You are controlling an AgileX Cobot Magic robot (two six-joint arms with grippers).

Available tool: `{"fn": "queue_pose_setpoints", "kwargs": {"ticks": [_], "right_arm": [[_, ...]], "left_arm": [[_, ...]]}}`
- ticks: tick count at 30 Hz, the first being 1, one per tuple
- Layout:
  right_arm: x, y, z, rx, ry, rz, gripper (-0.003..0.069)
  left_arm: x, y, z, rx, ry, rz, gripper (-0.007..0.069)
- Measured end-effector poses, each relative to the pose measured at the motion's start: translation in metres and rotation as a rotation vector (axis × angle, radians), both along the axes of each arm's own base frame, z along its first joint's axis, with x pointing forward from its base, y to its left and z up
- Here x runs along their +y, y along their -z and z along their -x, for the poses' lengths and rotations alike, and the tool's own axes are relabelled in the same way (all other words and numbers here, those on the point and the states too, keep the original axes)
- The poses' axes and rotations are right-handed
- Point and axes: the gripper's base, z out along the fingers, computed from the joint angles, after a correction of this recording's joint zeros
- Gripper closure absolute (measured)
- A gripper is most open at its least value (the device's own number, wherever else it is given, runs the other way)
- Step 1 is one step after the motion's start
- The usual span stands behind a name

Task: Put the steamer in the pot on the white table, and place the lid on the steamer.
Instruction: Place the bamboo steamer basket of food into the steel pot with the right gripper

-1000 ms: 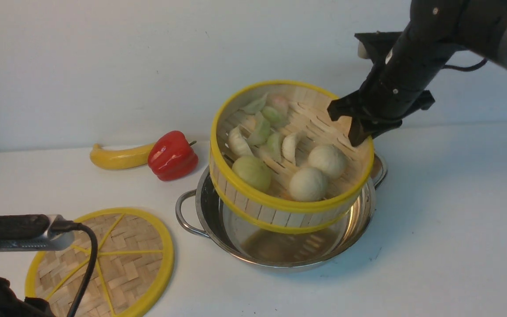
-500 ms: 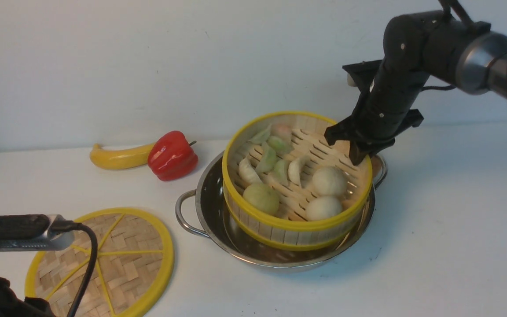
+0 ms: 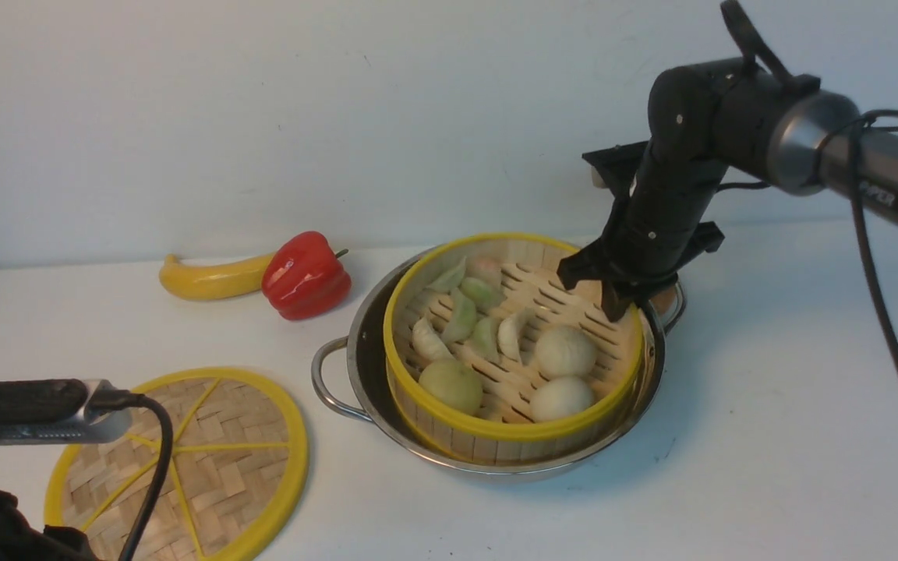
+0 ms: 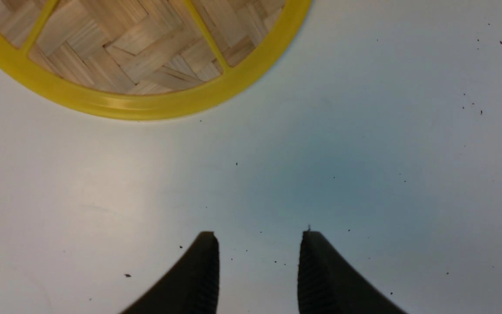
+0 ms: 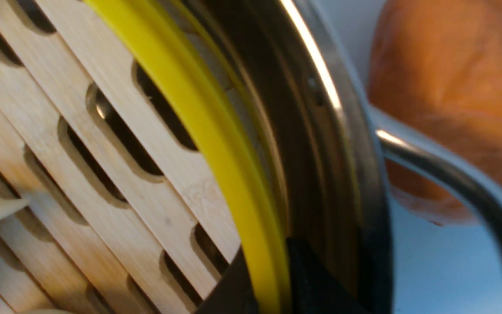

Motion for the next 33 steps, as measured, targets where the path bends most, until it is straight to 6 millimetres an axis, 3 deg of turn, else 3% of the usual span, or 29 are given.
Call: {"fn": "queue_pose_setpoints", "kwargs": {"ticks": [33], "right_arm": [[0.008,0.009,-0.013,-0.027,-0.022,-0.002,0.0596]], "left_arm": [[0.000,0.000,0.000,0.000,0.000,0.001,0.0375]]}}
